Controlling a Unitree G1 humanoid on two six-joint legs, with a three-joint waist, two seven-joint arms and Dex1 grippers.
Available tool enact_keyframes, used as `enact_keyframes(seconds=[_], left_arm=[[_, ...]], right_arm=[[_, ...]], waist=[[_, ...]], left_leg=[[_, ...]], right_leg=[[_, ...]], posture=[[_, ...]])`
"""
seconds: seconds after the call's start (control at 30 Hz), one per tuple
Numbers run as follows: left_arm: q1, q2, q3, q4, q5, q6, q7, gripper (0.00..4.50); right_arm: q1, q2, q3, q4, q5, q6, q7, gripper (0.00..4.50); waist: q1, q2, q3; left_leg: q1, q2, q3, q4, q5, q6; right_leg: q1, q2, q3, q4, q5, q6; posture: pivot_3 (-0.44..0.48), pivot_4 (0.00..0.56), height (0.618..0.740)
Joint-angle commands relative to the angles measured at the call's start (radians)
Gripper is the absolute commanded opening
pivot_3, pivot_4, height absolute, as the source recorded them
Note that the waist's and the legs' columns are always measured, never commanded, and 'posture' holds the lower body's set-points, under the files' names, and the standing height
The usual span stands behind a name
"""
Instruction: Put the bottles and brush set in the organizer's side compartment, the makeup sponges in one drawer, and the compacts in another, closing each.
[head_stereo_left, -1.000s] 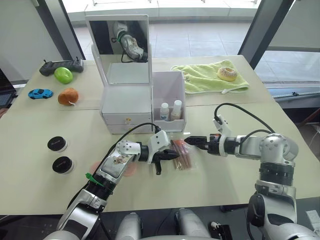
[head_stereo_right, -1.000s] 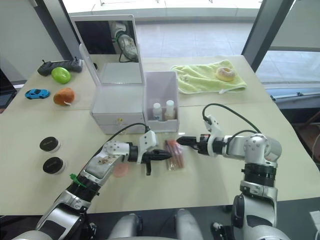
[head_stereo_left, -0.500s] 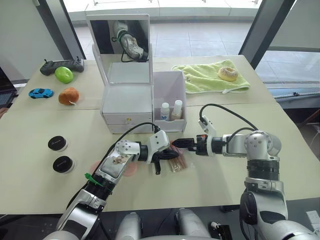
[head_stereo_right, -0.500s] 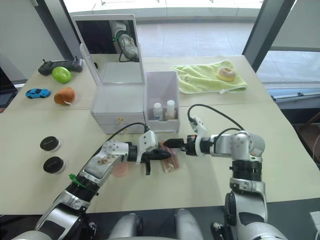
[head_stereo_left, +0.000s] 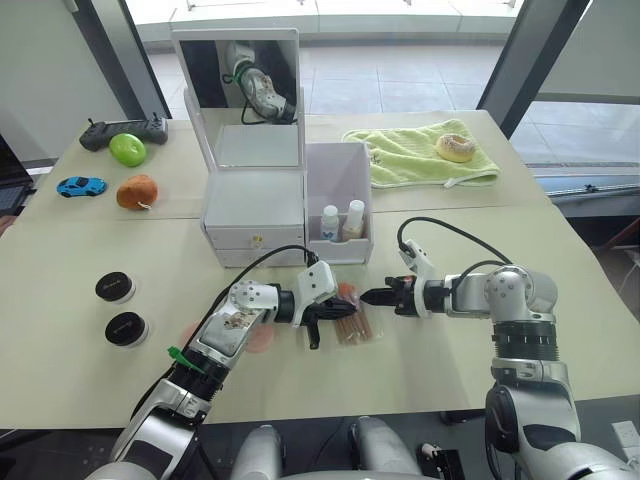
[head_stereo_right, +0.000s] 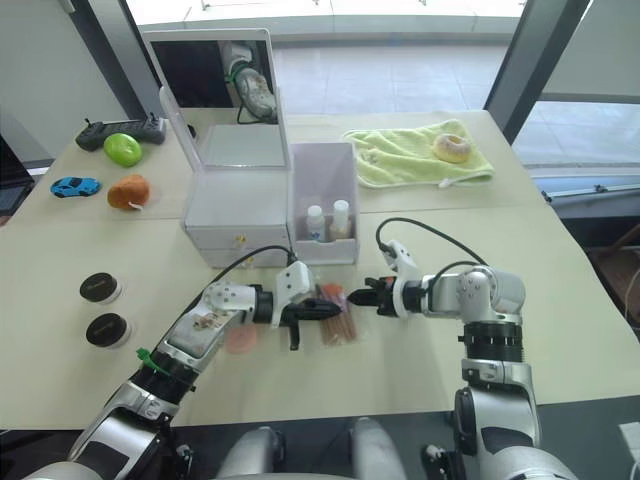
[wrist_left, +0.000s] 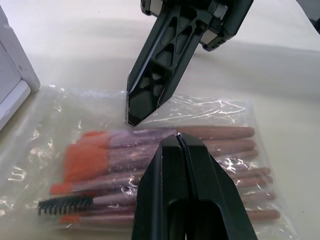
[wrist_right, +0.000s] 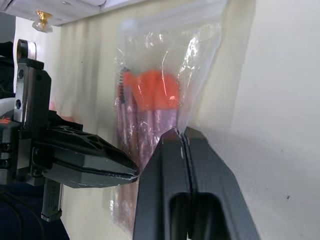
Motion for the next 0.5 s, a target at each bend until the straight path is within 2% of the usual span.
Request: enact_keyframes(seconds=[0.03,0.3,0.5], left_arm=[[-0.006,-0.002,0.015,-0.015,0.002,-0.017,0.005,0.0],[-0.01,-0.007,0.023,-0.008,-0.002,-0.014,0.015,0.0],[0.008,0.013,0.081,-0.11,-0.088,0.065,-0.008,0.0]], right_arm=[[0.006,0.011,-0.017,-0.015,0.0,-0.008,-0.003,0.02],[0.015,0.025,-0.052,-0.079,0.013,-0.005,-0.013,0.02],[0.042,0.038,-0.109,-0.168,0.032,-0.008,-0.025,0.02]], waist=[[0.0,0.0,0.0],[0.0,0.0,0.0],[0.002,0.0,0.0]], left_leg=[[0.0,0.0,0.0,0.0,0.0,0.0],[-0.001,0.0,0.0,0.0,0.0,0.0],[-0.001,0.0,0.0,0.0,0.0,0.0]], right_leg=[[0.0,0.0,0.0,0.0,0.0,0.0],[-0.001,0.0,0.0,0.0,0.0,0.0],[-0.002,0.0,0.0,0.0,0.0,0.0]], posture=[[0.0,0.15,0.74],[0.0,0.15,0.74],[0.0,0.15,0.74]])
